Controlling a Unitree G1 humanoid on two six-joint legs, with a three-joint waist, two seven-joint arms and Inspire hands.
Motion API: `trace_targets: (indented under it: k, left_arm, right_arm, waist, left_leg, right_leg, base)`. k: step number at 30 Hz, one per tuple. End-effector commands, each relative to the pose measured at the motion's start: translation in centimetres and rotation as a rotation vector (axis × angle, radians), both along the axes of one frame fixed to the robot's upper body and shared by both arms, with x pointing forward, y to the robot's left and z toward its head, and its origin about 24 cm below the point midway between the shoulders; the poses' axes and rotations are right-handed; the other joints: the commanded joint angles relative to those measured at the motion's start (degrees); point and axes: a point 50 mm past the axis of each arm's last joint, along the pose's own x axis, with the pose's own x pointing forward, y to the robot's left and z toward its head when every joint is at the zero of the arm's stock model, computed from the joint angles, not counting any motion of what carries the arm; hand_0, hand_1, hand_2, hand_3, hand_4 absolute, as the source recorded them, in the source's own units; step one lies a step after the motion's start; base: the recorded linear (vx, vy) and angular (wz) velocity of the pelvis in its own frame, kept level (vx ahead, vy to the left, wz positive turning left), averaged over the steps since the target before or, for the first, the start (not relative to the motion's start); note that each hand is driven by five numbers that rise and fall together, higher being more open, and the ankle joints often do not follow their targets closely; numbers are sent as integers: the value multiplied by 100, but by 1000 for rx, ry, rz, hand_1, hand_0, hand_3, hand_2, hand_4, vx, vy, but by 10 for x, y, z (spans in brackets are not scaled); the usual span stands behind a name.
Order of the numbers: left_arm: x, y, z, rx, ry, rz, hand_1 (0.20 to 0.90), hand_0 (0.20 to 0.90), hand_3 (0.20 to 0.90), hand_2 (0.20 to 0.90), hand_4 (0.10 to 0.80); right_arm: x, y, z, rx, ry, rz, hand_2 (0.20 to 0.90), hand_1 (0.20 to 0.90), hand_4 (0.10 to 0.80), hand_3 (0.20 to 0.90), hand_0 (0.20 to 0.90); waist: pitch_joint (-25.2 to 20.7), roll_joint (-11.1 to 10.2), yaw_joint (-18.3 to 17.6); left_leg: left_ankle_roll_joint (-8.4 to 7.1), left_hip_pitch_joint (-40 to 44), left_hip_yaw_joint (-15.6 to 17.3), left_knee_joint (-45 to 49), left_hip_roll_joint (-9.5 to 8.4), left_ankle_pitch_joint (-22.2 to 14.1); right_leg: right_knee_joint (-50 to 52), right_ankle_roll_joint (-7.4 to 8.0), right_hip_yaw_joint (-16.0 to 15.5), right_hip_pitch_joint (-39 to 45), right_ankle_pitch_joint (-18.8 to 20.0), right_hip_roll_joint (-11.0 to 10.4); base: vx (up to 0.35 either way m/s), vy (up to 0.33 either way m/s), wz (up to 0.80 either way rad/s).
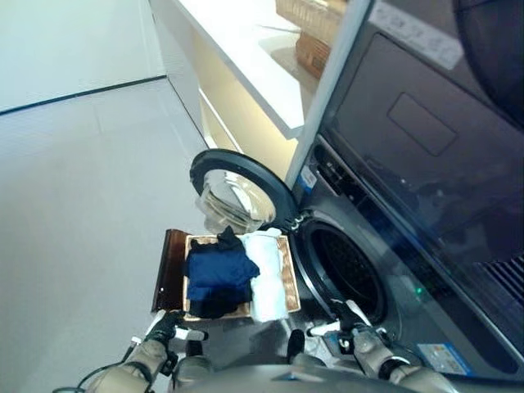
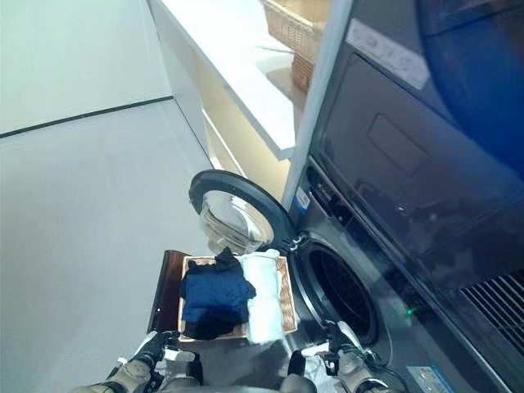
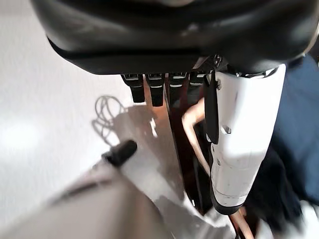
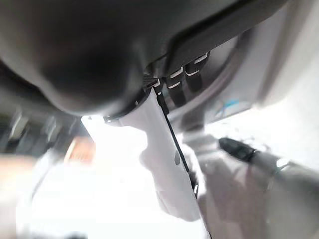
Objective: Pick up the clothes and place them into the washing machine
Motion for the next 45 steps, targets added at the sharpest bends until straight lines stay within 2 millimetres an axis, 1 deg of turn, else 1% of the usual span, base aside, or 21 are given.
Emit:
trace_targets:
  k: [1,3,10,11,12,13,14,15,16,18,19,20,21,22,28,31,33,39,41,42,45]
  left_arm:
    - [24,-17,5,-11,-85,-59,900,900,900,900,800]
    - [21,-24,3,-15,-73,-89,900,900,900,900,800]
    - [17,-16,3,21,-73,-51,900,900,900,900,800]
    - [25,-17,6,20,-103,-56,900,900,900,900,800]
    - [25,-17,6,20,-103,-57,900,900,900,900,800]
    - [36,-24,9,15,-132,-107,900,900,900,900,800]
    - [43,-33,11,1,-155,-158,900,900,900,900,800]
    - [47,-41,12,-4,-163,-230,900,900,900,900,800]
    - [48,-41,12,6,-158,-251,900,900,900,900,800]
    - [46,-25,14,50,-154,-225,900,900,900,900,800]
    - [45,-17,15,72,-147,-207,900,900,900,900,800]
    - [44,-11,16,91,-140,-200,900,900,900,900,800]
    - [44,-11,16,91,-140,-199,900,900,900,900,800]
    - [39,2,17,116,-126,-151,900,900,900,900,800]
    - [21,5,10,96,-95,-34,900,900,900,900,800]
    - [9,-15,1,50,-76,-74,900,900,900,900,800]
    - [10,-20,1,35,-79,-113,900,900,900,900,800]
    - [18,-21,4,42,-110,-119,900,900,900,900,800]
    - [18,-21,4,42,-110,-119,900,900,900,900,800]
    - [15,-23,2,33,-94,-112,900,900,900,900,800]
    - [17,-23,3,36,-100,-104,900,900,900,900,800]
  right_arm:
    - [55,3,29,-85,-183,141,900,900,800,900,900]
    - [59,17,31,-56,-205,180,900,900,800,900,900]
    - [62,33,35,-4,-256,196,900,900,800,900,900]
    - [63,27,35,-6,-254,169,900,900,800,900,900]
    - [63,27,35,-6,-254,169,900,900,800,900,900]
    - [63,19,36,-14,-259,126,900,900,800,900,900]
    - [65,12,37,-26,-265,105,900,900,800,900,900]
    - [63,0,37,-38,-258,78,900,900,800,900,900]
    - [62,-7,37,-54,-251,66,900,900,800,900,900]
    - [62,-6,37,-54,-247,51,900,900,800,900,900]
    - [67,-2,40,-46,-263,56,900,900,800,900,900]
    - [70,1,41,-45,-274,74,900,900,800,900,900]
    - [70,2,41,-45,-274,74,900,900,800,900,900]
    - [72,10,43,-41,-286,110,900,900,800,900,900]
    - [84,16,49,-84,-333,143,900,900,800,900,900]
    - [94,21,59,-159,-414,242,900,900,800,900,900]
    - [112,27,77,-230,-505,363,900,900,800,900,900]
    - [141,51,103,-377,-613,598,900,900,800,900,900]
    - [141,51,104,-377,-614,598,900,900,800,900,900]
    - [147,67,110,-371,-636,630,900,900,800,900,900]
    - [151,82,116,-348,-670,659,900,900,800,900,900]
  waist:
    - [-31,252,148]
    - [-71,176,157]
    - [-104,97,157]
    - [-9,55,217]
    - [-7,58,214]
    - [130,-31,259]
    - [158,-1,208]
    - [154,42,134]
    - [144,76,40]
    - [138,118,61]
    - [125,159,101]
    - [126,193,86]
    - [127,195,90]
    - [153,179,190]
    - [85,165,308]
    - [14,128,323]
    - [12,95,320]
    - [61,33,439]
    - [62,32,432]
    - [76,-5,518]
    - [73,-47,573]
  left_leg:
    - [-187,-199,-244,-123,197,129]
    - [-199,-106,-237,-123,202,71]
    - [-261,-35,-266,-123,303,75]
    - [-243,-98,-476,199,311,53]
    - [-244,-114,-483,228,316,36]
    - [-296,-540,-888,938,342,-214]
    - [-302,-690,-1103,940,336,-250]
    - [-257,-705,-1092,877,212,-293]
    - [-218,-650,-933,751,198,-281]
    - [-123,-477,-778,441,41,-188]
    - [-93,-411,-629,198,52,-93]
    - [-77,-395,-530,48,56,-14]
    - [-80,-384,-524,32,59,-8]
    - [-64,-324,-300,-123,34,32]
    - [-84,-256,-256,-123,22,15]
    - [-110,-148,-292,-123,53,-38]
    - [-118,-134,-299,-123,36,-55]
    - [-108,-221,-442,-123,26,-46]
    - [-107,-224,-447,-123,24,-45]
    - [-97,-290,-503,-123,5,-29]
    - [-86,-369,-585,-123,-23,-10]
  right_leg:
    - [315,173,194,188,-395,119]
    - [306,209,124,302,-404,87]
    - [343,190,88,373,-467,178]
    - [400,148,153,315,-487,207]
    - [406,147,149,313,-491,208]
    - [482,128,244,250,-474,178]
    - [521,171,267,162,-440,141]
    - [525,259,265,147,-290,-19]
    - [541,296,318,130,-14,-150]
    - [432,302,366,28,381,-321]
    - [441,254,265,-85,310,-259]
    - [535,188,196,-178,138,-83]
    - [548,185,202,-184,128,-78]
    - [540,156,-6,-115,-102,144]
    - [295,206,-109,-3,-54,121]
    - [174,258,-254,157,-66,75]
    - [170,299,-298,172,-36,28]
    - [214,368,-371,157,22,-60]
    - [213,369,-376,158,22,-62]
    - [192,386,-425,155,51,-96]
    - [180,389,-465,163,69,-123]
  base:
    - [27,18,-6]
    - [65,16,-1]
    - [40,-25,6]
    - [0,0,0]
    - [-96,-23,1]
    - [-115,55,3]
    - [-142,173,6]
    - [-76,282,4]
    - [-42,315,9]
    - [-58,256,1]
    - [-99,191,-28]
    - [-71,109,-47]
    - [-101,132,-58]
    - [-74,81,-63]
    - [1,6,-18]
    - [72,-24,-6]
    - [15,-4,14]
    - [-9,-3,11]
    - [-20,1,14]
    - [-29,2,10]
    - [-33,10,20]
